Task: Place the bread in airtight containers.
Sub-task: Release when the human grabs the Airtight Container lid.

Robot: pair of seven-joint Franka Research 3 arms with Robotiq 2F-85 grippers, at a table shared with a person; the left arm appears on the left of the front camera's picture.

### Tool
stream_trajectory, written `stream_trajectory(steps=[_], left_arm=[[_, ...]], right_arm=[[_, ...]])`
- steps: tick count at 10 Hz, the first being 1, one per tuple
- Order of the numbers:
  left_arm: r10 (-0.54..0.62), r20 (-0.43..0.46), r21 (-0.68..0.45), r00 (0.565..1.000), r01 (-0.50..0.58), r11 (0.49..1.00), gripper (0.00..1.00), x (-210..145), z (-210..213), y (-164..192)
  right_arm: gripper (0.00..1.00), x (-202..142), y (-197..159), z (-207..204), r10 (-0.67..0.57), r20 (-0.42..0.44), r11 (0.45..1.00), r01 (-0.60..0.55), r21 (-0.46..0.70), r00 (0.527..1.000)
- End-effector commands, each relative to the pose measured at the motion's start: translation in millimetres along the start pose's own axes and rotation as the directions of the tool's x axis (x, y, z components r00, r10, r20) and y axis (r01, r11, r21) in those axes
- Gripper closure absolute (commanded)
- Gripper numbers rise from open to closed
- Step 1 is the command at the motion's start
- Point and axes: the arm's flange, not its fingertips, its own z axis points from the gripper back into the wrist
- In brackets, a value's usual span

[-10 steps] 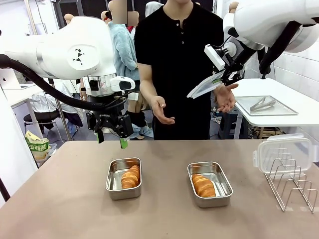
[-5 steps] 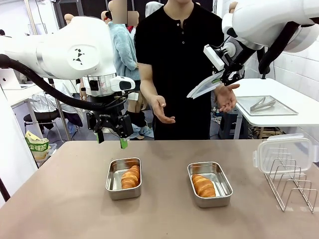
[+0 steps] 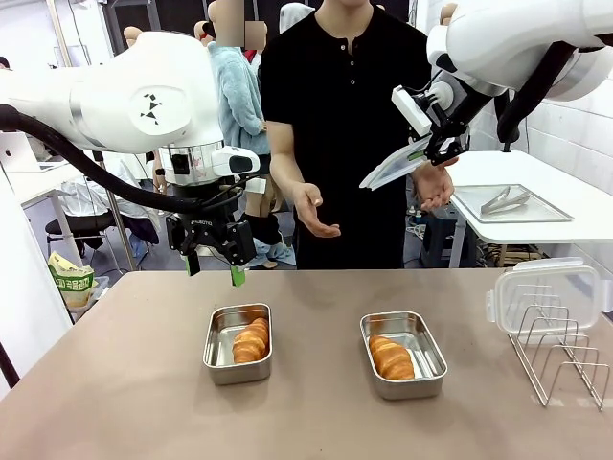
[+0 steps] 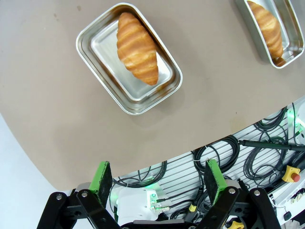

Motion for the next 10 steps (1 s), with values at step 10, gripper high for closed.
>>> stream_trajectory(steps=[10], left_arm=[[0.003,0.0,0.008,1.0,-0.003,1.0,0.0,-0.7,2.0,1.2]], right_arm=[[1.0,-0.8,0.0,-0.8,-0.002,0.019,1.0,0.003,-0.012,1.0]])
